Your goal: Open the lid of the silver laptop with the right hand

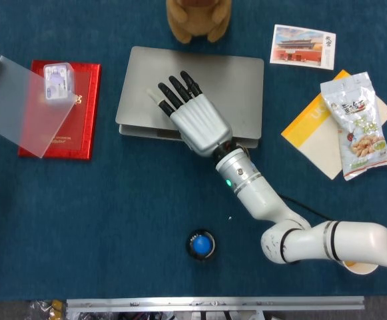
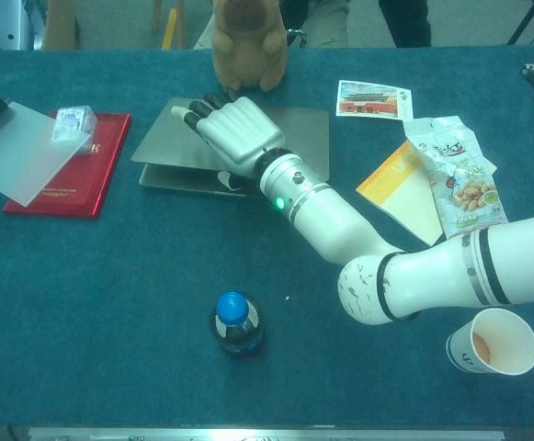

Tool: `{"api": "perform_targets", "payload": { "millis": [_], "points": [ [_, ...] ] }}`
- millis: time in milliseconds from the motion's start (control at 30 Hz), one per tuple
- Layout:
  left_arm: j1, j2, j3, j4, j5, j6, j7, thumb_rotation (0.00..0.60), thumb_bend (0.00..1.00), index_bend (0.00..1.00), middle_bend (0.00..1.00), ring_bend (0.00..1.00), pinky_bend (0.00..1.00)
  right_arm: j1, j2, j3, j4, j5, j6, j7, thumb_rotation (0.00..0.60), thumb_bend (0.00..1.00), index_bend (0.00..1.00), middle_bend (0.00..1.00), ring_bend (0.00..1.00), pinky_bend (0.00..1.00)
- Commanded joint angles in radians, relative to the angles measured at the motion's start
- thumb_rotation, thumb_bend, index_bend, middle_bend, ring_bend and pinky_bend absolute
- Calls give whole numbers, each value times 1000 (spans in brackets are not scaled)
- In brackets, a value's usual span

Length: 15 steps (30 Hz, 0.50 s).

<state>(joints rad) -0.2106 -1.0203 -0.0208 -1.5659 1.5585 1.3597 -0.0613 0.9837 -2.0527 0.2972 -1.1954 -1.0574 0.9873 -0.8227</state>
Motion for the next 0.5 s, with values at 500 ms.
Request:
{"api": "perform_targets", "payload": {
  "millis": [500],
  "points": [
    [-97,-48,39,42,84,-122,-104,600,440,335,391,277,267,25,19,18,-39,30,46,-82,600,289,39,104,0,0]
  ]
}}
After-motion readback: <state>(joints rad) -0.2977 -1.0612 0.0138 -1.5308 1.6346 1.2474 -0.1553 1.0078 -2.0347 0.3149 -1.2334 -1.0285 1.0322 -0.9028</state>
